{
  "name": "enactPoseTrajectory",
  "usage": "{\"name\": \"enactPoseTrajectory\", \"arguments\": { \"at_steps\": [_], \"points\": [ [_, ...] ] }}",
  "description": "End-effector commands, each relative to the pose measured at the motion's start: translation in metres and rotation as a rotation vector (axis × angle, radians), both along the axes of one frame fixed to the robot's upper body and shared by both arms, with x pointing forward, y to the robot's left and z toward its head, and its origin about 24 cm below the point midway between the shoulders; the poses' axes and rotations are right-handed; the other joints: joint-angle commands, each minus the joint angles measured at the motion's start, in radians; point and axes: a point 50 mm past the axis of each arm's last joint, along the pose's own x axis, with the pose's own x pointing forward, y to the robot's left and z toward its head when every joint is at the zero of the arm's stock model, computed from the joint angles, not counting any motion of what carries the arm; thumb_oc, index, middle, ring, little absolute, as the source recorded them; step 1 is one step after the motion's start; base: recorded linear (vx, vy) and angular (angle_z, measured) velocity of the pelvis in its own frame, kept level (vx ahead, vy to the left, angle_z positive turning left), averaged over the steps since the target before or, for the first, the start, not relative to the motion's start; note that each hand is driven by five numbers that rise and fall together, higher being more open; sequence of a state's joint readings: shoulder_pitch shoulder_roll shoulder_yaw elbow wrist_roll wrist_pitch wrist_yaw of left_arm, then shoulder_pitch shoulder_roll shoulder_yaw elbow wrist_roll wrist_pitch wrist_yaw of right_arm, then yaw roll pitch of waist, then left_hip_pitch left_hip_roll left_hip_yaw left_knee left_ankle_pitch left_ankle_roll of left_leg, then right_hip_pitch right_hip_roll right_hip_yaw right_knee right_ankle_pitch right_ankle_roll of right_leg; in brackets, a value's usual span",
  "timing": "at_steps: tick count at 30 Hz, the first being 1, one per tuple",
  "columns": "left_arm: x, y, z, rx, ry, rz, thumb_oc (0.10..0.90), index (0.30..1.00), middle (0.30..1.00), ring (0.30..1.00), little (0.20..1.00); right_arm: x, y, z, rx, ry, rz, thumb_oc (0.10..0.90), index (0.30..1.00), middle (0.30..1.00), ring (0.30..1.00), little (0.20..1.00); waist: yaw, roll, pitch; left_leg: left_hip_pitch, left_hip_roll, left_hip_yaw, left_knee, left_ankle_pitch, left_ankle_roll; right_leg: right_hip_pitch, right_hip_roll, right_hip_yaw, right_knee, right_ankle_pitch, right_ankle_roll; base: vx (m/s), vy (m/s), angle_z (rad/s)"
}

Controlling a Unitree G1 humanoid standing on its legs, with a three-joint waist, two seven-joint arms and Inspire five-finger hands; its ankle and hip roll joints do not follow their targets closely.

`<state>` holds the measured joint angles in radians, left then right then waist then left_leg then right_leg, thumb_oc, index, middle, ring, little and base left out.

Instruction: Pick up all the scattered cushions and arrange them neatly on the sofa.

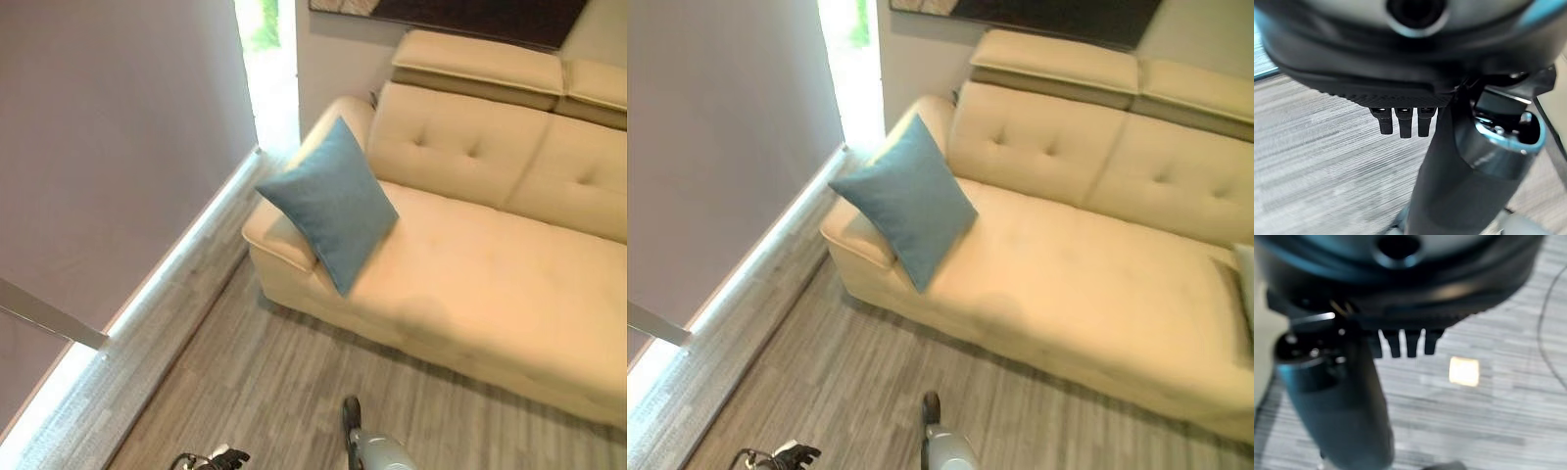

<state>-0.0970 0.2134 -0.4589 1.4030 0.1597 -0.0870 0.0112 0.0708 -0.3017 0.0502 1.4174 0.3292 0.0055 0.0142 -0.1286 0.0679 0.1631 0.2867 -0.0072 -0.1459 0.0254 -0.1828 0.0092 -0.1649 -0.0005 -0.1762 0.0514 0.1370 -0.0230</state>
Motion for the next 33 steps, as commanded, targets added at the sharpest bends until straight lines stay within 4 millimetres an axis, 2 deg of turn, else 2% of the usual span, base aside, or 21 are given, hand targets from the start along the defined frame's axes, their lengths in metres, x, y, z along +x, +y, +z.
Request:
{"name": "enactPoseTrajectory", "arguments": {
  "at_steps": [1,2,3,5,7,8,11,12,13,15,18,20,22,24,26,27,28,29,30,32,33],
  "points": [
    [0.030,-0.015,0.006,-0.058,-0.082,-0.046,0.800,0.900,0.900,0.900,0.900,0.034,-0.032,0.014,-0.101,-0.093,0.030,0.800,0.900,0.900,0.900,0.900,0.012,-0.016,0.045,-0.191,0.089,0.071,0.387,0.136,-0.113,0.053,-0.006,0.044,0.034,-0.154,0.079,0.17,-0.202,0.20],
    [0.040,-0.015,0.009,-0.056,-0.116,-0.044,0.800,0.900,0.900,0.900,0.900,0.040,-0.034,0.016,-0.110,-0.107,0.038,0.800,0.900,0.900,0.900,0.900,0.025,-0.028,0.073,-0.268,0.102,0.096,0.522,0.163,-0.092,0.083,-0.005,0.045,0.030,-0.172,0.051,0.22,-0.289,0.49],
    [0.044,-0.014,0.011,-0.053,-0.135,-0.039,0.800,0.900,0.900,0.900,0.900,0.043,-0.036,0.017,-0.120,-0.115,0.043,0.800,0.900,0.900,0.900,0.900,0.033,-0.044,0.082,-0.314,0.108,0.124,0.591,0.158,-0.073,0.108,-0.007,0.041,0.015,-0.182,0.038,0.15,-0.238,0.48],
    [0.054,-0.016,0.015,-0.049,-0.184,-0.049,0.800,0.900,0.900,0.900,0.900,0.064,-0.045,0.025,-0.160,-0.162,0.068,0.800,0.900,0.900,0.900,0.900,0.070,-0.066,0.103,-0.422,0.102,0.170,0.624,0.125,-0.057,0.151,-0.027,0.024,0.000,-0.204,0.031,0.24,-0.156,0.26],
    [0.053,-0.016,0.015,-0.050,-0.187,-0.060,0.800,0.900,0.900,0.900,0.900,0.078,-0.050,0.030,-0.178,-0.209,0.079,0.800,0.900,0.900,0.900,0.900,0.102,-0.066,0.109,-0.458,0.082,0.194,0.462,0.066,-0.047,0.195,-0.039,0.015,-0.018,-0.221,0.046,0.38,0.018,0.23],
    [0.050,-0.015,0.013,-0.043,-0.177,-0.073,0.800,0.900,0.900,0.900,0.900,0.082,-0.051,0.032,-0.178,-0.229,0.080,0.800,0.900,0.900,0.900,0.900,0.118,-0.067,0.104,-0.467,0.060,0.189,0.320,0.071,-0.047,0.217,-0.041,0.012,-0.031,-0.230,0.059,0.43,0.105,0.26],
    [0.041,-0.012,0.011,-0.019,-0.147,-0.110,0.800,0.900,0.900,0.900,0.900,0.095,-0.048,0.035,-0.178,-0.273,0.109,0.800,0.900,0.900,0.900,0.900,0.169,-0.066,0.095,-0.528,0.009,0.099,-0.017,0.188,-0.060,0.297,-0.029,0.037,-0.067,-0.261,0.078,0.44,0.128,-0.02],
    [0.040,-0.010,0.010,-0.015,-0.135,-0.112,0.800,0.900,0.900,0.900,0.900,0.097,-0.047,0.035,-0.177,-0.277,0.109,0.800,0.900,0.900,0.900,0.900,0.179,-0.066,0.089,-0.550,0.003,0.076,-0.048,0.209,-0.065,0.314,-0.027,0.054,-0.069,-0.270,0.081,0.37,0.189,-0.21],
    [0.037,-0.012,0.009,-0.030,-0.112,-0.105,0.800,0.900,0.900,0.900,0.900,0.093,-0.048,0.034,-0.171,-0.278,0.089,0.800,0.900,0.900,0.900,0.900,0.175,-0.055,0.074,-0.509,0.008,0.057,-0.090,0.216,-0.059,0.320,-0.023,0.082,-0.047,-0.290,0.087,0.37,0.226,-0.59],
    [0.035,-0.009,0.009,-0.005,-0.113,-0.119,0.800,0.900,0.900,0.900,0.900,0.093,-0.044,0.032,-0.170,-0.281,0.077,0.800,0.900,0.900,0.900,0.900,0.166,-0.047,0.050,-0.487,-0.001,0.039,-0.045,0.256,-0.048,0.323,-0.038,0.086,-0.004,-0.290,0.098,0.39,0.276,-0.90],
    [0.035,-0.005,0.009,0.009,-0.117,-0.115,0.800,0.900,0.900,0.900,0.900,0.084,-0.041,0.028,-0.154,-0.269,0.045,0.800,0.900,0.900,0.900,0.900,0.154,-0.054,0.036,-0.450,-0.012,0.051,-0.029,0.235,-0.029,0.302,-0.060,0.101,0.065,-0.289,0.117,0.28,0.242,-0.60],
    [0.043,0.001,0.013,0.026,-0.158,-0.100,0.800,0.900,0.900,0.900,0.900,0.090,-0.030,0.025,-0.116,-0.310,-0.027,0.800,0.900,0.900,0.900,0.900,0.137,-0.057,0.038,-0.399,-0.026,0.081,0.005,0.186,0.005,0.221,-0.115,0.105,0.257,-0.185,0.167,0.28,0.309,-0.33],
    [0.051,0.003,0.017,0.039,-0.193,-0.086,0.800,0.900,0.900,0.900,0.900,0.096,-0.026,0.025,-0.096,-0.355,-0.104,0.800,0.900,0.900,0.900,0.900,0.114,-0.040,0.054,-0.374,-0.018,0.088,0.017,0.165,0.021,0.160,-0.134,0.103,0.402,-0.098,0.186,0.17,0.228,-0.25],
    [0.053,0.003,0.017,0.042,-0.199,-0.097,0.800,0.900,0.900,0.900,0.900,0.098,-0.024,0.025,-0.092,-0.374,-0.128,0.800,0.900,0.900,0.900,0.900,0.109,-0.032,0.060,-0.357,-0.014,0.089,0.018,0.153,0.025,0.139,-0.145,0.098,0.441,-0.089,0.186,0.13,0.114,-0.07],
    [0.056,0.006,0.020,0.074,-0.237,-0.126,0.800,0.900,0.900,0.900,0.900,0.134,-0.027,0.040,-0.130,-0.537,-0.215,0.800,0.900,0.900,0.900,0.900,0.107,-0.023,0.063,-0.316,0.010,0.102,0.003,0.120,0.018,0.145,-0.235,0.010,0.346,-0.085,0.181,0.15,0.003,0.09],
    [0.056,0.006,0.020,0.074,-0.237,-0.126,0.800,0.900,0.900,0.900,0.900,0.134,-0.027,0.040,-0.130,-0.537,-0.215,0.800,0.900,0.900,0.900,0.900,0.106,-0.023,0.064,-0.314,0.010,0.101,0.003,0.120,0.018,0.148,-0.235,0.008,0.344,-0.085,0.181,0.11,-0.154,-0.05],
    [0.057,0.009,0.021,0.090,-0.257,-0.117,0.800,0.900,0.900,0.900,0.900,0.150,-0.037,0.054,-0.138,-0.670,-0.312,0.800,0.900,0.900,0.900,0.900,0.115,-0.025,0.062,-0.301,0.041,0.111,-0.010,0.105,0.004,0.155,-0.294,-0.071,0.233,-0.079,0.186,0.08,-0.190,-0.03],
    [0.055,0.012,0.021,0.087,-0.256,-0.085,0.800,0.900,0.900,0.900,0.900,0.156,-0.039,0.060,-0.122,-0.731,-0.359,0.800,0.900,0.900,0.900,0.900,0.123,-0.030,0.059,-0.297,0.049,0.110,-0.016,0.100,0.001,0.149,-0.311,-0.082,0.182,-0.074,0.193,0.12,-0.262,-0.15],
    [0.051,0.014,0.020,0.075,-0.250,-0.035,0.800,0.900,0.900,0.900,0.900,0.162,-0.039,0.063,-0.094,-0.771,-0.383,0.800,0.900,0.900,0.900,0.900,0.131,-0.033,0.056,-0.291,0.054,0.102,-0.023,0.096,-0.002,0.145,-0.316,-0.074,0.131,-0.051,0.202,0.10,-0.192,-0.28],
    [0.047,0.017,0.019,0.067,-0.257,0.020,0.800,0.900,0.900,0.900,0.900,0.162,-0.041,0.064,-0.091,-0.780,-0.379,0.800,0.900,0.900,0.900,0.900,0.135,-0.049,0.054,-0.286,0.044,0.085,-0.024,0.091,-0.006,0.131,-0.305,-0.006,0.078,-0.011,0.220,0.11,-0.165,-0.11],
    [0.044,0.016,0.018,0.063,-0.256,0.031,0.800,0.900,0.900,0.900,0.900,0.156,-0.047,0.064,-0.112,-0.769,-0.455,0.800,0.900,0.900,0.900,0.900,0.137,-0.063,0.051,-0.290,0.038,0.085,-0.018,0.086,-0.010,0.143,-0.297,0.029,0.052,0.004,0.232,0.11,-0.157,0.30]
  ]
}}
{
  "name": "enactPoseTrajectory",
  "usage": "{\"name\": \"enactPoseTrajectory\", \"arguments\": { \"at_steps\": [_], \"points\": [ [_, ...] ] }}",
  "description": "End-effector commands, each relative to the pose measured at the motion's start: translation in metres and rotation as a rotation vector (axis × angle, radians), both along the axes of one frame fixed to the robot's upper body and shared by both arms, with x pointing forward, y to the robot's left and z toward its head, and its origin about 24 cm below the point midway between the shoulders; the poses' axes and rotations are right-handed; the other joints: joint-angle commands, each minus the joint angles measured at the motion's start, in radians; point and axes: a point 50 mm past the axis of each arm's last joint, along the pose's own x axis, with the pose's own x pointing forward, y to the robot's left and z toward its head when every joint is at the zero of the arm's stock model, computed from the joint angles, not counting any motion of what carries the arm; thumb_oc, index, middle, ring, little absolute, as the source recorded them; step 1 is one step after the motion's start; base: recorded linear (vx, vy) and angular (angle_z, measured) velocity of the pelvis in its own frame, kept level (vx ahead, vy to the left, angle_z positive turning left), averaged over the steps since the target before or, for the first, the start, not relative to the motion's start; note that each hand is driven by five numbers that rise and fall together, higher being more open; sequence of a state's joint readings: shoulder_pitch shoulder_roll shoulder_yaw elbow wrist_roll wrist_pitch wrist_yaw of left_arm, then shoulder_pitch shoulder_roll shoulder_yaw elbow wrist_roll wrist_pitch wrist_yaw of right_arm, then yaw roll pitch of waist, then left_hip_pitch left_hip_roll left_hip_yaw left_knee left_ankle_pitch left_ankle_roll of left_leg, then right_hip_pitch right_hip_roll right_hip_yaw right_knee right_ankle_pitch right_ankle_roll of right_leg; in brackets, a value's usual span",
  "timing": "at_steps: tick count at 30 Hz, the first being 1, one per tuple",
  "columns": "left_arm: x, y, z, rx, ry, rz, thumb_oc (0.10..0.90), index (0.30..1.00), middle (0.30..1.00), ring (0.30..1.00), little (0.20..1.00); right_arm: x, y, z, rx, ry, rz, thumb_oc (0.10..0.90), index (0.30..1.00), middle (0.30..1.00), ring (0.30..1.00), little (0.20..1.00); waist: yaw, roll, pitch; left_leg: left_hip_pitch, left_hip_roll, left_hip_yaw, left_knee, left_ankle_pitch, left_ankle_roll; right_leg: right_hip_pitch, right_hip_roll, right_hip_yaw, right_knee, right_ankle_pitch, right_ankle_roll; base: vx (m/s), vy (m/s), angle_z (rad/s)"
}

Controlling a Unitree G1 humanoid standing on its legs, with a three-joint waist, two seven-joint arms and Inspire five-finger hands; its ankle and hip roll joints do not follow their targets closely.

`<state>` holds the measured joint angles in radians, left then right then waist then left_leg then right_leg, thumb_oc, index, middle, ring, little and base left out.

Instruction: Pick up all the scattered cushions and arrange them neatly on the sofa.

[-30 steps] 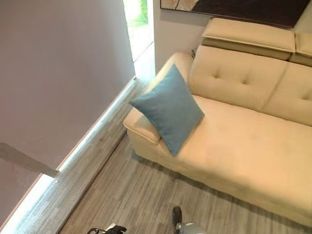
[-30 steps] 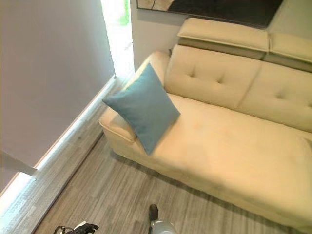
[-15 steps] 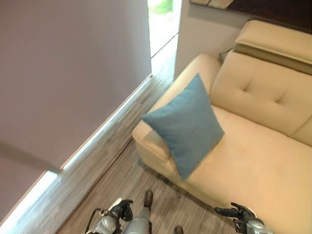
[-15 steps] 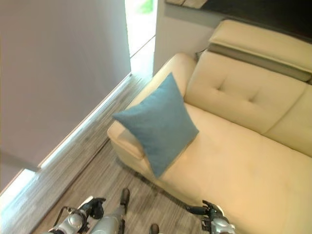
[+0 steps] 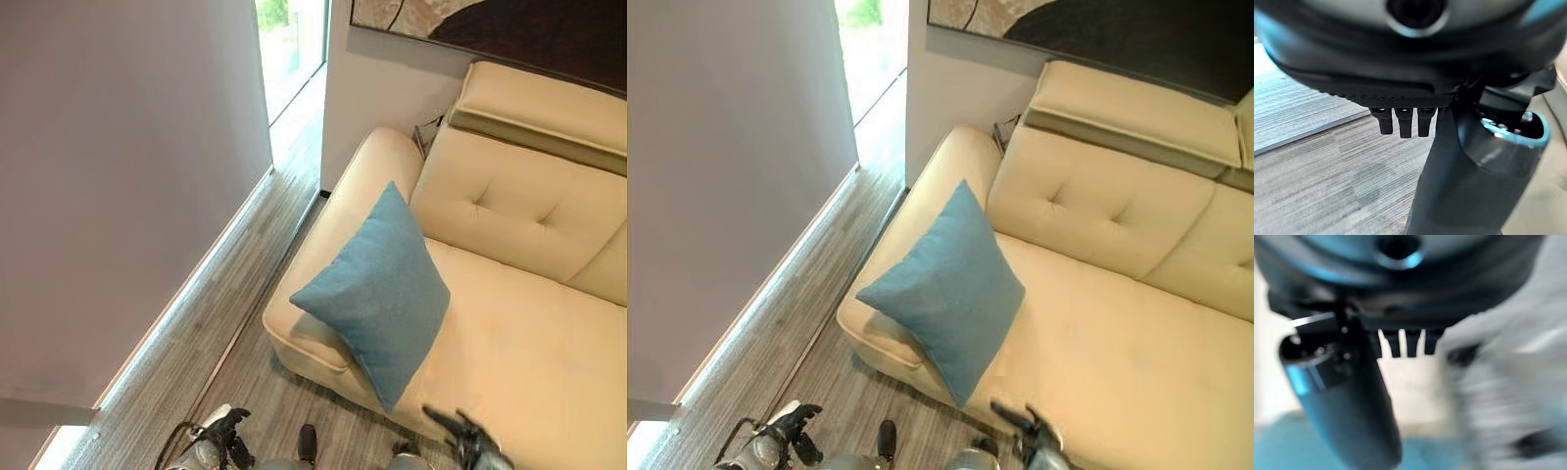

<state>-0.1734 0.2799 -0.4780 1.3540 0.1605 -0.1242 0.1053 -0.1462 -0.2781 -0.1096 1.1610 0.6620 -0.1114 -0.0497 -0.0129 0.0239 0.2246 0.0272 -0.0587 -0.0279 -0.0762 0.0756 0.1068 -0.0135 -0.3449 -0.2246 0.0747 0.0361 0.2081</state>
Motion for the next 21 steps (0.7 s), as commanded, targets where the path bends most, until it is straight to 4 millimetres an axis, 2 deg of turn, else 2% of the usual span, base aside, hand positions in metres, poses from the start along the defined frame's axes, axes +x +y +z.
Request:
{"name": "enactPoseTrajectory", "arguments": {
  "at_steps": [1,2,4,5,6,9,11,13,14,15,17,18,19,21],
  "points": [
    [-0.004,-0.003,-0.001,-0.035,-0.047,0.071,0.800,0.900,0.900,0.900,0.900,-0.005,-0.043,0.016,-0.050,-0.072,-0.201,0.800,0.900,0.900,0.900,0.900,0.031,-0.030,-0.014,-0.030,0.083,-0.030,0.091,-0.182,-0.110,0.009,0.050,0.075,-0.002,0.096,0.001,0.17,-0.218,0.35],
    [-0.005,0.001,-0.001,-0.036,-0.057,0.133,0.800,0.900,0.900,0.900,0.900,-0.015,-0.046,0.012,-0.001,-0.067,-0.305,0.800,0.900,0.900,0.900,0.900,0.047,-0.049,-0.031,-0.034,0.075,-0.038,0.091,-0.182,-0.121,0.031,0.057,0.060,-0.038,0.090,0.008,0.13,-0.152,0.30],
    [-0.004,0.002,0.000,-0.045,-0.062,0.171,0.800,0.900,0.900,0.900,0.900,-0.018,-0.046,0.010,0.017,-0.058,-0.333,0.800,0.900,0.900,0.900,0.900,0.056,-0.054,-0.041,-0.037,0.078,-0.045,0.081,-0.177,-0.127,0.049,0.065,0.040,-0.072,0.083,0.009,0.13,-0.179,0.31],
    [-0.004,0.000,0.000,-0.069,-0.074,0.207,0.800,0.900,0.900,0.900,0.900,-0.026,-0.043,0.004,0.043,-0.021,-0.332,0.800,0.900,0.900,0.900,0.900,0.067,-0.053,-0.060,-0.030,0.092,-0.061,0.042,-0.161,-0.138,0.074,0.086,0.010,-0.128,0.071,0.006,0.11,-0.180,0.35],
    [-0.004,0.000,-0.001,-0.069,-0.074,0.207,0.800,0.900,0.900,0.900,0.900,-0.026,-0.043,0.004,0.043,-0.021,-0.332,0.800,0.900,0.900,0.900,0.900,0.063,-0.051,-0.060,-0.027,0.094,-0.065,0.035,-0.158,-0.140,0.079,0.088,0.005,-0.133,0.073,0.005,0.09,-0.146,0.27],
    [-0.006,-0.004,-0.002,-0.089,-0.071,0.201,0.800,0.900,0.900,0.900,0.900,-0.031,-0.033,-0.003,0.080,0.004,-0.308,0.800,0.900,0.900,0.900,0.900,0.077,-0.040,-0.065,-0.034,0.115,-0.086,-0.008,-0.130,-0.157,0.081,0.114,-0.026,-0.162,0.022,-0.007,0.03,-0.093,0.20],
    [-0.013,-0.005,-0.005,-0.101,-0.042,0.225,0.800,0.900,0.900,0.900,0.900,-0.034,-0.028,-0.006,0.093,0.014,-0.285,0.800,0.900,0.900,0.900,0.900,0.086,-0.034,-0.061,-0.049,0.120,-0.104,-0.011,-0.121,-0.166,0.073,0.125,-0.038,-0.162,0.000,-0.013,-0.02,-0.084,0.21],
    [-0.017,-0.003,-0.006,-0.130,-0.038,0.303,0.800,0.900,0.900,0.900,0.900,-0.024,-0.020,-0.005,0.106,-0.021,-0.262,0.800,0.900,0.900,0.900,0.900,0.097,-0.029,-0.043,-0.070,0.121,-0.120,-0.011,-0.107,-0.174,0.063,0.130,-0.050,-0.162,-0.008,-0.020,-0.08,-0.054,0.11],
    [-0.017,-0.004,-0.006,-0.134,-0.045,0.314,0.800,0.900,0.900,0.900,0.900,-0.010,-0.019,0.000,0.107,-0.065,-0.273,0.800,0.900,0.900,0.900,0.900,0.103,-0.025,-0.029,-0.087,0.121,-0.126,-0.011,-0.098,-0.178,0.055,0.130,-0.054,-0.162,-0.009,-0.021,-0.12,-0.020,0.15],
    [-0.015,-0.004,-0.005,-0.133,-0.047,0.306,0.800,0.900,0.900,0.900,0.900,0.004,-0.021,0.008,0.112,-0.128,-0.289,0.800,0.900,0.900,0.900,0.900,0.106,-0.023,-0.019,-0.107,0.120,-0.135,-0.011,-0.091,-0.181,0.044,0.131,-0.061,-0.162,-0.009,-0.023,-0.10,-0.024,0.19],
    [-0.014,-0.003,-0.005,-0.126,-0.050,0.300,0.800,0.900,0.900,0.900,0.900,0.010,-0.025,0.013,0.116,-0.170,-0.324,0.800,0.900,0.900,0.900,0.900,0.108,-0.020,-0.014,-0.121,0.119,-0.141,-0.011,-0.087,-0.184,0.035,0.131,-0.068,-0.162,-0.010,-0.023,-0.07,-0.009,0.23],
    [-0.014,-0.001,-0.004,-0.114,-0.054,0.281,0.800,0.900,0.900,0.900,0.900,0.026,-0.034,0.027,0.130,-0.276,-0.379,0.800,0.900,0.900,0.900,0.900,0.117,-0.013,0.000,-0.152,0.113,-0.154,-0.011,-0.077,-0.190,0.015,0.132,-0.078,-0.162,-0.010,-0.024,-0.06,0.002,0.21],
    [-0.014,-0.001,-0.004,-0.114,-0.054,0.281,0.800,0.900,0.900,0.900,0.900,0.026,-0.034,0.027,0.130,-0.276,-0.379,0.800,0.900,0.900,0.900,0.900,0.117,-0.013,-0.001,-0.153,0.113,-0.155,-0.011,-0.076,-0.190,0.014,0.132,-0.079,-0.162,-0.010,-0.024,-0.07,0.011,0.24],
    [-0.013,-0.001,-0.004,-0.102,-0.060,0.257,0.800,0.900,0.900,0.900,0.900,0.041,-0.041,0.041,0.145,-0.374,-0.415,0.800,0.900,0.900,0.900,0.900,0.129,-0.005,0.006,-0.190,0.100,-0.179,-0.011,-0.068,-0.193,0.002,0.123,-0.106,-0.162,-0.004,-0.021,-0.02,0.021,0.27]
  ]
}}
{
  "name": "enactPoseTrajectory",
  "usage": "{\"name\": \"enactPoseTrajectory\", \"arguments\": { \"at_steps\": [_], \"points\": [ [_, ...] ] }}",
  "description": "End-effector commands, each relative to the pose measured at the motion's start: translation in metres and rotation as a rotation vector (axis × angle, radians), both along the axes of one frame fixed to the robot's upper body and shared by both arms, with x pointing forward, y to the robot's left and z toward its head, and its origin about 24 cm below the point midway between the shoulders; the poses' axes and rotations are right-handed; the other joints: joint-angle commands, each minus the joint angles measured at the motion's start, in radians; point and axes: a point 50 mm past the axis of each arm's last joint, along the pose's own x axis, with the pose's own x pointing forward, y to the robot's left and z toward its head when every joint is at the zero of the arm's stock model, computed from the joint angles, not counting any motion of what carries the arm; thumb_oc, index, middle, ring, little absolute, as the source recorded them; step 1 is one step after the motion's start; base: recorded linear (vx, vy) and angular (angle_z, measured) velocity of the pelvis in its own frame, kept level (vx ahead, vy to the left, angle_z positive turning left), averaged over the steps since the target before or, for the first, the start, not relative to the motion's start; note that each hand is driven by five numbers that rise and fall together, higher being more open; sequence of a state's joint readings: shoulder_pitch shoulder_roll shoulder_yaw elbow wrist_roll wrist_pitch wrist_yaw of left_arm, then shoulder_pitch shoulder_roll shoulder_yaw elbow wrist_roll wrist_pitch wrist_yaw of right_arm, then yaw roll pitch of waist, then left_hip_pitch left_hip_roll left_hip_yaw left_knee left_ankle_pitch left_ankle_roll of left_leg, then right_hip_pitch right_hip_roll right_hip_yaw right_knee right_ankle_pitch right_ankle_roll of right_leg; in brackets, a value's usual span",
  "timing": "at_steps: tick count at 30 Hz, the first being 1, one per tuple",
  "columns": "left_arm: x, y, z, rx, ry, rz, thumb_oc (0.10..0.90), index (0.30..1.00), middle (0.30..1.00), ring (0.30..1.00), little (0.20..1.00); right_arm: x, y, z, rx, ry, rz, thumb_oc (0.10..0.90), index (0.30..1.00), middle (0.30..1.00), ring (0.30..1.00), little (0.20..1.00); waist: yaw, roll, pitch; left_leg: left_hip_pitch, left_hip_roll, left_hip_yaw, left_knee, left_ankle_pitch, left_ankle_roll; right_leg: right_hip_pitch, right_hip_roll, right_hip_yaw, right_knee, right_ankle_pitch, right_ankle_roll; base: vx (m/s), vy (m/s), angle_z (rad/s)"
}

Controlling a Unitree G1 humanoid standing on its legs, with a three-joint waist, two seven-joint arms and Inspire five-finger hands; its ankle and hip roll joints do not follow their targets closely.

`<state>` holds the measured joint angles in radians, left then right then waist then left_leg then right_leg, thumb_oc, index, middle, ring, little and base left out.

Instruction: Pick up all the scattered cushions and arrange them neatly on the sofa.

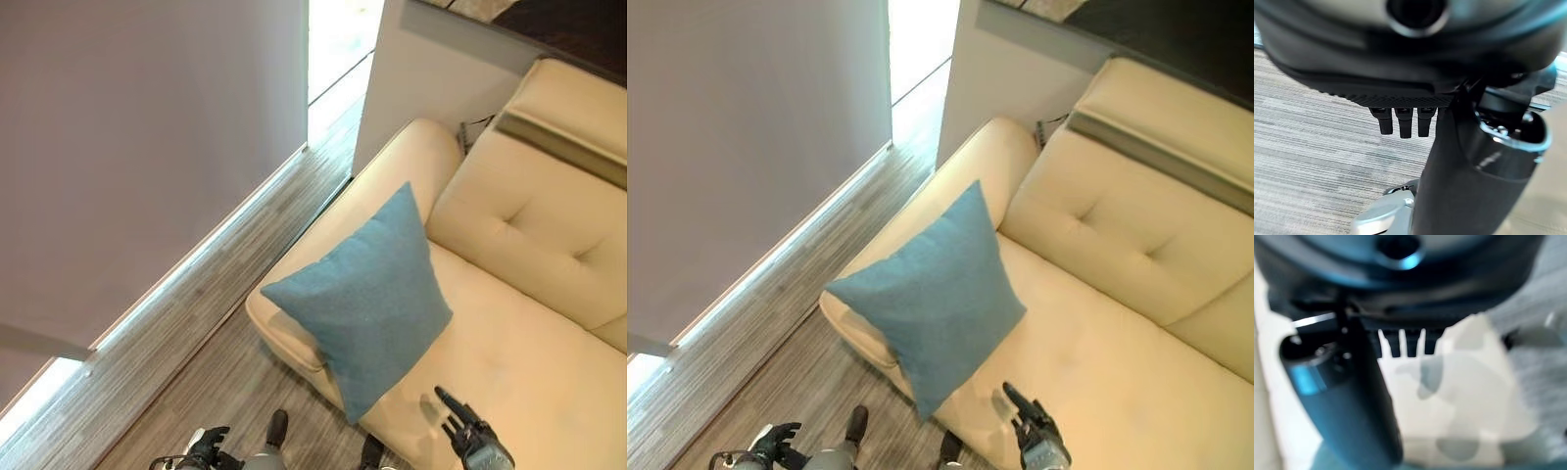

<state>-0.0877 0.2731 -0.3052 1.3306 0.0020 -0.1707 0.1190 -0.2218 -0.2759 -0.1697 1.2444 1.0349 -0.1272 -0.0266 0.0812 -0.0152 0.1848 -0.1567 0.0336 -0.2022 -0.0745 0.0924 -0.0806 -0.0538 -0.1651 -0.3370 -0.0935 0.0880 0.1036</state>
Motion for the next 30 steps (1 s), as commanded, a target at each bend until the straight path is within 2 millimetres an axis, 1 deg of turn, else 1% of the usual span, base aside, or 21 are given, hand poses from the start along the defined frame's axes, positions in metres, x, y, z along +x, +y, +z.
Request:
{"name": "enactPoseTrajectory", "arguments": {
  "at_steps": [1,2,3,4,5,6,7,9,11,13,17,19,20,21,22,23,24,27,28,29,30],
  "points": [
    [0.009,-0.011,-0.001,0.001,0.002,-0.073,0.800,0.900,0.900,0.900,0.900,0.037,-0.035,0.042,-0.101,-0.240,-0.096,0.800,0.900,0.900,0.900,0.900,0.038,0.037,0.047,-0.015,0.001,-0.014,-0.013,-0.083,-0.006,0.041,-0.060,-0.002,0.006,-0.054,0.085,0.00,0.027,0.36],
    [0.008,-0.013,-0.001,0.003,0.007,-0.085,0.800,0.900,0.900,0.900,0.900,0.041,-0.032,0.043,-0.092,-0.259,-0.099,0.800,0.900,0.900,0.900,0.900,0.041,0.040,0.048,-0.020,-0.004,-0.021,-0.013,-0.082,-0.006,0.042,-0.062,-0.010,0.006,-0.052,0.086,0.12,-0.006,0.36],
    [-0.001,-0.003,-0.003,0.027,0.102,-0.178,0.800,0.900,0.900,0.900,0.900,0.092,-0.118,0.149,-0.254,-0.429,-0.235,0.800,0.900,0.900,0.900,0.900,0.105,0.039,0.012,-0.016,-0.014,-0.054,-0.013,-0.090,-0.014,0.074,-0.073,-0.063,0.006,-0.072,0.088,0.10,-0.040,0.40],
    [0.007,-0.015,-0.002,0.032,0.056,-0.232,0.800,0.900,0.900,0.900,0.900,0.055,-0.081,0.081,-0.198,-0.306,-0.120,0.800,0.900,0.900,0.900,0.900,0.089,0.044,0.025,-0.023,-0.020,-0.069,-0.013,-0.084,-0.011,0.075,-0.074,-0.069,0.006,-0.062,0.089,0.09,-0.018,0.58],
    [0.009,-0.020,-0.002,0.034,0.047,-0.266,0.800,0.900,0.900,0.900,0.900,0.056,-0.051,0.060,-0.134,-0.221,-0.092,0.800,0.900,0.900,0.900,0.900,0.087,0.049,0.025,-0.030,-0.025,-0.067,-0.013,-0.084,-0.008,0.072,-0.076,-0.074,0.006,-0.056,0.092,-0.03,0.020,0.65],
    [0.005,-0.027,-0.005,0.020,0.070,-0.299,0.800,0.900,0.900,0.900,0.900,0.083,-0.016,0.062,-0.061,-0.294,-0.090,0.800,0.900,0.900,0.900,0.900,0.097,0.060,0.024,-0.029,-0.027,-0.074,-0.013,-0.089,-0.007,0.076,-0.076,-0.077,0.006,-0.060,0.091,-0.01,0.089,0.48],
    [0.007,-0.026,-0.005,0.022,0.075,-0.297,0.800,0.900,0.900,0.900,0.900,0.098,0.025,0.060,-0.012,-0.337,0.048,0.800,0.900,0.900,0.900,0.900,0.099,0.066,0.028,-0.034,-0.034,-0.080,-0.013,-0.081,-0.003,0.074,-0.082,-0.080,0.006,-0.051,0.092,0.01,0.077,0.14],
    [0.008,-0.032,-0.006,-0.015,0.072,-0.274,0.800,0.900,0.900,0.900,0.900,0.110,0.066,0.061,0.072,-0.387,0.149,0.800,0.900,0.900,0.900,0.900,0.113,0.078,0.032,-0.027,-0.037,-0.086,-0.013,-0.087,-0.001,0.084,-0.084,-0.084,0.006,-0.058,0.088,0.01,0.068,0.01],
    [0.011,-0.037,-0.005,-0.028,0.064,-0.293,0.800,0.900,0.900,0.900,0.900,0.115,0.082,0.063,0.063,-0.382,0.273,0.800,0.900,0.900,0.900,0.900,0.126,0.080,0.032,-0.031,-0.044,-0.099,-0.013,-0.082,-0.002,0.088,-0.087,-0.095,0.006,-0.058,0.085,0.00,0.028,0.09],
    [0.018,-0.036,-0.003,-0.012,0.050,-0.338,0.800,0.900,0.900,0.900,0.900,0.117,0.085,0.063,-0.010,-0.333,0.423,0.800,0.900,0.900,0.900,0.900,0.141,0.074,0.031,-0.039,-0.047,-0.105,-0.013,-0.076,-0.005,0.088,-0.089,-0.105,0.006,-0.059,0.084,-0.01,-0.014,0.13],
    [0.029,-0.026,0.004,0.044,0.030,-0.410,0.800,0.900,0.900,0.900,0.900,0.128,0.110,0.076,-0.190,-0.320,0.767,0.800,0.900,0.900,0.900,0.900,0.160,0.050,0.037,-0.052,-0.046,-0.118,-0.013,-0.067,-0.009,0.085,-0.087,-0.116,0.006,-0.062,0.079,-0.03,-0.034,0.12],
    [0.034,-0.019,0.006,0.071,0.024,-0.409,0.800,0.900,0.900,0.900,0.900,0.124,0.126,0.071,-0.286,-0.271,0.942,0.800,0.900,0.900,0.900,0.900,0.163,0.042,0.045,-0.055,-0.044,-0.123,-0.013,-0.064,-0.012,0.085,-0.085,-0.122,0.006,-0.063,0.077,-0.04,-0.032,0.02],
    [0.035,-0.016,0.007,0.079,0.020,-0.400,0.800,0.900,0.900,0.900,0.900,0.122,0.130,0.069,-0.296,-0.260,0.971,0.800,0.900,0.900,0.900,0.900,0.163,0.040,0.047,-0.056,-0.043,-0.124,-0.013,-0.064,-0.011,0.085,-0.084,-0.122,0.006,-0.065,0.077,-0.03,-0.008,-0.04],
    [0.037,-0.016,0.008,0.080,0.013,-0.393,0.800,0.900,0.900,0.900,0.900,0.112,0.133,0.058,-0.281,-0.223,0.984,0.800,0.900,0.900,0.900,0.900,0.162,0.040,0.048,-0.055,-0.042,-0.124,-0.013,-0.064,-0.010,0.087,-0.083,-0.122,0.006,-0.067,0.076,-0.01,0.009,-0.04],
    [0.038,-0.018,0.008,0.078,0.012,-0.389,0.800,0.900,0.900,0.900,0.900,0.104,0.134,0.049,-0.281,-0.178,1.019,0.576,0.564,0.564,0.564,0.564,0.164,0.041,0.046,-0.051,-0.042,-0.126,-0.013,-0.065,-0.009,0.091,-0.084,-0.125,0.006,-0.069,0.075,0.00,0.000,0.00],
    [0.038,-0.018,0.008,0.078,0.012,-0.389,0.800,0.900,0.900,0.900,0.900,0.104,0.134,0.049,-0.281,-0.178,1.020,0.547,0.521,0.521,0.521,0.521,0.164,0.041,0.046,-0.051,-0.042,-0.126,-0.013,-0.065,-0.009,0.092,-0.084,-0.126,0.006,-0.069,0.075,0.04,0.001,0.00],
    [0.037,-0.022,0.007,0.078,0.017,-0.407,0.800,0.900,0.900,0.900,0.900,0.089,0.133,0.034,-0.338,-0.088,1.119,0.400,0.300,0.300,0.300,0.300,0.174,0.041,0.036,-0.047,-0.045,-0.140,-0.013,-0.066,-0.009,0.105,-0.088,-0.144,0.006,-0.076,0.075,0.05,-0.004,0.01],
    [0.035,-0.026,0.005,0.079,0.032,-0.436,0.800,0.900,0.900,0.900,0.900,0.075,0.124,0.021,-0.430,0.016,1.196,0.400,0.300,0.300,0.300,0.300,0.197,0.045,0.017,-0.044,-0.056,-0.163,-0.013,-0.069,-0.008,0.129,-0.098,-0.180,0.006,-0.083,0.078,0.05,0.009,0.18],
    [0.035,-0.026,0.005,0.079,0.032,-0.436,0.800,0.900,0.900,0.900,0.900,0.075,0.124,0.021,-0.430,0.016,1.196,0.400,0.300,0.300,0.300,0.300,0.196,0.045,0.017,-0.044,-0.056,-0.164,-0.013,-0.069,-0.008,0.130,-0.098,-0.181,0.006,-0.083,0.078,0.02,0.026,0.26],
    [0.035,-0.027,0.005,0.075,0.020,-0.415,0.800,0.900,0.900,0.900,0.900,0.056,0.109,0.009,-0.449,0.078,1.203,0.400,0.300,0.300,0.300,0.300,0.197,0.046,0.011,-0.041,-0.061,-0.170,-0.013,-0.069,-0.007,0.139,-0.101,-0.190,0.006,-0.083,0.080,0.01,0.019,0.28],
    [0.035,-0.027,0.005,0.074,0.021,-0.416,0.800,0.900,0.900,0.900,0.900,0.056,0.109,0.009,-0.449,0.079,1.204,0.400,0.300,0.300,0.300,0.300,0.196,0.046,0.009,-0.040,-0.061,-0.171,-0.013,-0.069,-0.007,0.140,-0.101,-0.191,0.006,-0.083,0.080,0.00,0.047,0.28]
  ]
}}
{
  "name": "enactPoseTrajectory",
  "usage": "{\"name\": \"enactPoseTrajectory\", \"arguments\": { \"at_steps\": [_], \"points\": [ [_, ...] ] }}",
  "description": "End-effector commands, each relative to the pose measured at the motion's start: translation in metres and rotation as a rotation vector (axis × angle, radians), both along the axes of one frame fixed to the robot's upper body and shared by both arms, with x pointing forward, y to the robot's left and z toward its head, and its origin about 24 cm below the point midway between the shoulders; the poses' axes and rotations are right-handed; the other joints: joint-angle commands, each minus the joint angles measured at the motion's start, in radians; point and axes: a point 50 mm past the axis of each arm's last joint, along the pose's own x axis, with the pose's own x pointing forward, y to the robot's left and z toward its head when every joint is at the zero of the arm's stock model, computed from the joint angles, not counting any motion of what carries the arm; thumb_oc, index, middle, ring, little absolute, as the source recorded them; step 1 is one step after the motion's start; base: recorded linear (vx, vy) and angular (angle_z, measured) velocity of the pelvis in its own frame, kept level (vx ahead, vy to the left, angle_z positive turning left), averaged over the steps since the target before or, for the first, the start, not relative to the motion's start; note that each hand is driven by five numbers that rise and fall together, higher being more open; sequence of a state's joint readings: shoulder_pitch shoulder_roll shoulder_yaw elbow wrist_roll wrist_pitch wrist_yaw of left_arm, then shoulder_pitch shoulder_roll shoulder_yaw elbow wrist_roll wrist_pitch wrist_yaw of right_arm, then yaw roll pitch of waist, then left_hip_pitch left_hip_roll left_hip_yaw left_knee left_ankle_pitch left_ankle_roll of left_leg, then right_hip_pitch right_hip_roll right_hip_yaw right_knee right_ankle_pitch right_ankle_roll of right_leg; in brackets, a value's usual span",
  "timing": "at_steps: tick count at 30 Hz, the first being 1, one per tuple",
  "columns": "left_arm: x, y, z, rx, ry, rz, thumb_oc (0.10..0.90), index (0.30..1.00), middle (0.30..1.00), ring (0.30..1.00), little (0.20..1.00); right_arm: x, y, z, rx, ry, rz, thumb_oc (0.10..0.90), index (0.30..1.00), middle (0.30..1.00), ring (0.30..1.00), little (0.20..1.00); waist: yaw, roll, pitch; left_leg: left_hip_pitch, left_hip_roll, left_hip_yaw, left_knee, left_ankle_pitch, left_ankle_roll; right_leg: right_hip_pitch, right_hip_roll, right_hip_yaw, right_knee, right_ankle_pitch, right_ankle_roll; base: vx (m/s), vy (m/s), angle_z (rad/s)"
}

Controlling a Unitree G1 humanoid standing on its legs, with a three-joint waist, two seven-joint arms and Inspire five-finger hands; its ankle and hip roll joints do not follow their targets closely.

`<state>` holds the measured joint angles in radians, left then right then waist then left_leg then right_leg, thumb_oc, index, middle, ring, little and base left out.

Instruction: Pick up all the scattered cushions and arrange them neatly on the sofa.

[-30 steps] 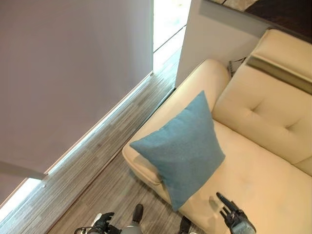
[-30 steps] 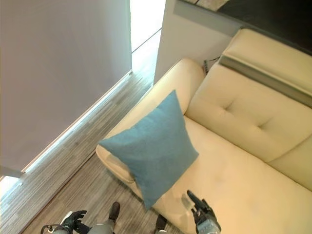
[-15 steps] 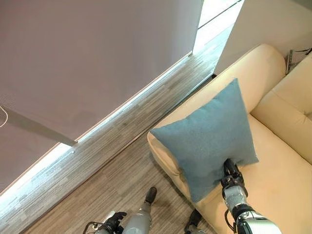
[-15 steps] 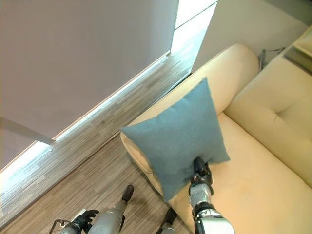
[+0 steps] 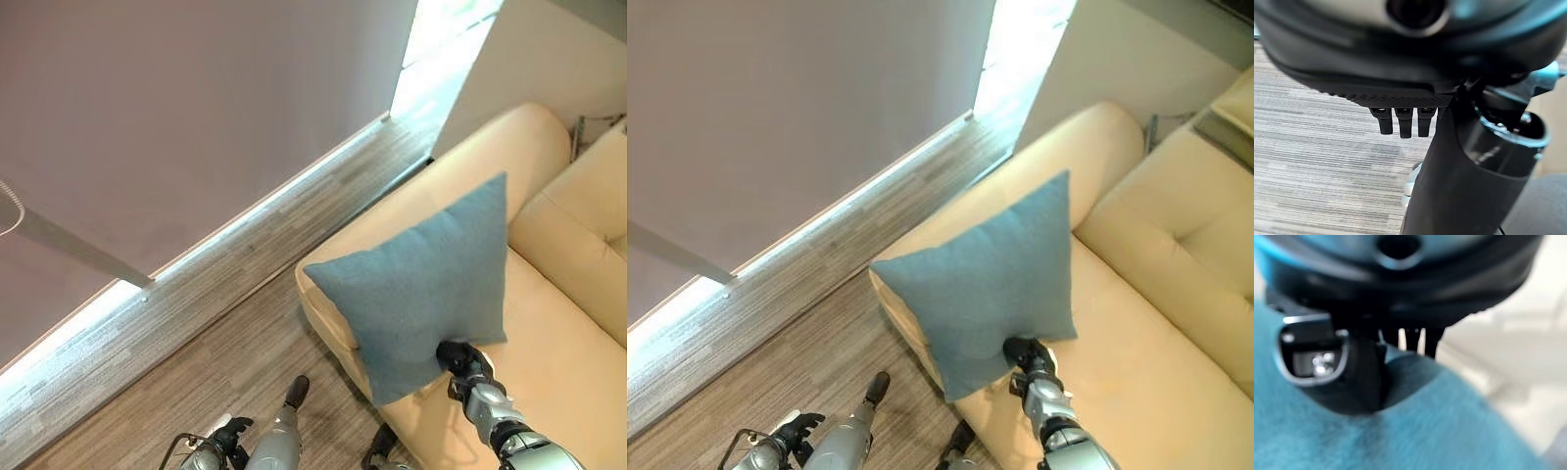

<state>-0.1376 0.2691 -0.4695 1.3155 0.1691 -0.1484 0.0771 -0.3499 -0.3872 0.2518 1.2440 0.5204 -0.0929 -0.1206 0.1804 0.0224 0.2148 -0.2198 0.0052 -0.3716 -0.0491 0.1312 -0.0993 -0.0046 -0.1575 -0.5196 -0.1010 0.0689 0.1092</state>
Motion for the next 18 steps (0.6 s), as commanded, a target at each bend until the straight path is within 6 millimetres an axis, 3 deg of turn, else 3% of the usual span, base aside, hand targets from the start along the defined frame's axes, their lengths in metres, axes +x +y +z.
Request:
{"name": "enactPoseTrajectory", "arguments": {
  "at_steps": [1,6,8,10,13,14,16,17,18],
  "points": [
    [0.016,-0.005,0.004,0.020,-0.048,-0.015,0.800,0.900,0.900,0.900,0.900,-0.001,0.092,-0.022,0.090,0.066,0.399,0.400,0.300,0.300,0.300,0.300,0.092,0.007,-0.025,0.029,-0.034,0.002,-0.038,-0.111,0.014,0.094,-0.112,-0.006,0.014,-0.061,0.077,-0.01,0.038,0.32],
    [0.038,0.006,0.017,-0.006,-0.208,0.172,0.800,0.900,0.900,0.900,0.900,0.016,0.066,-0.002,0.094,-0.099,0.199,0.400,0.300,0.300,0.300,0.300,0.092,-0.003,-0.044,0.052,-0.036,0.002,-0.038,-0.115,0.015,0.124,-0.122,-0.020,0.014,-0.059,0.084,0.01,0.015,0.10],
    [0.054,0.018,0.031,-0.060,-0.339,0.299,0.800,0.900,0.900,0.900,0.900,0.022,0.070,0.011,0.115,-0.213,0.181,0.400,0.300,0.300,0.300,0.300,0.083,-0.002,-0.056,0.063,-0.037,0.005,-0.038,-0.118,0.017,0.134,-0.127,-0.024,0.014,-0.059,0.085,0.01,0.015,0.00],
    [0.072,0.026,0.053,-0.127,-0.513,0.376,0.800,0.900,0.900,0.900,0.900,0.015,0.058,0.015,0.103,-0.253,0.122,0.400,0.300,0.300,0.300,0.300,0.076,0.006,-0.072,0.074,-0.039,0.005,-0.038,-0.122,0.018,0.147,-0.130,-0.031,0.014,-0.062,0.088,0.03,0.041,-0.01],
    [0.113,0.030,0.133,-0.235,-0.893,0.226,0.800,0.900,0.900,0.900,0.900,0.001,0.017,0.017,0.043,-0.274,-0.018,0.400,0.300,0.300,0.300,0.300,0.079,0.016,-0.092,0.092,-0.039,0.006,-0.038,-0.130,0.017,0.170,-0.133,-0.046,0.014,-0.070,0.091,0.03,0.017,0.04],
    [0.113,0.030,0.133,-0.235,-0.893,0.226,0.800,0.900,0.900,0.900,0.900,0.001,0.017,0.017,0.044,-0.274,-0.018,0.400,0.300,0.300,0.300,0.300,0.078,0.016,-0.092,0.092,-0.039,0.006,-0.038,-0.130,0.017,0.170,-0.133,-0.047,0.014,-0.070,0.091,0.00,0.000,0.00],
    [0.126,0.039,0.200,-0.193,-1.155,0.092,0.800,0.900,0.900,0.900,0.900,-0.009,0.000,0.018,-0.006,-0.264,-0.064,0.400,0.300,0.300,0.300,0.300,0.082,0.021,-0.105,0.105,-0.035,0.007,-0.038,-0.137,0.015,0.181,-0.134,-0.048,0.014,-0.078,0.090,0.01,-0.004,0.03],
    [0.123,0.045,0.247,-0.181,-1.329,0.022,0.800,0.900,0.900,0.900,0.900,-0.016,-0.006,0.013,-0.043,-0.214,-0.061,0.400,0.300,0.300,0.300,0.300,0.090,0.026,-0.117,0.114,-0.032,0.017,-0.038,-0.143,0.011,0.186,-0.133,-0.043,0.014,-0.082,0.089,0.01,-0.012,0.05],
    [0.125,0.045,0.269,-0.158,-1.414,-0.023,0.800,0.900,0.900,0.900,0.900,-0.019,-0.004,0.007,-0.051,-0.165,-0.028,0.400,0.300,0.300,0.300,0.300,0.094,0.029,-0.124,0.118,-0.028,0.024,-0.038,-0.146,0.009,0.188,-0.132,-0.037,0.014,-0.084,0.088,0.00,0.000,0.00]
  ]
}}
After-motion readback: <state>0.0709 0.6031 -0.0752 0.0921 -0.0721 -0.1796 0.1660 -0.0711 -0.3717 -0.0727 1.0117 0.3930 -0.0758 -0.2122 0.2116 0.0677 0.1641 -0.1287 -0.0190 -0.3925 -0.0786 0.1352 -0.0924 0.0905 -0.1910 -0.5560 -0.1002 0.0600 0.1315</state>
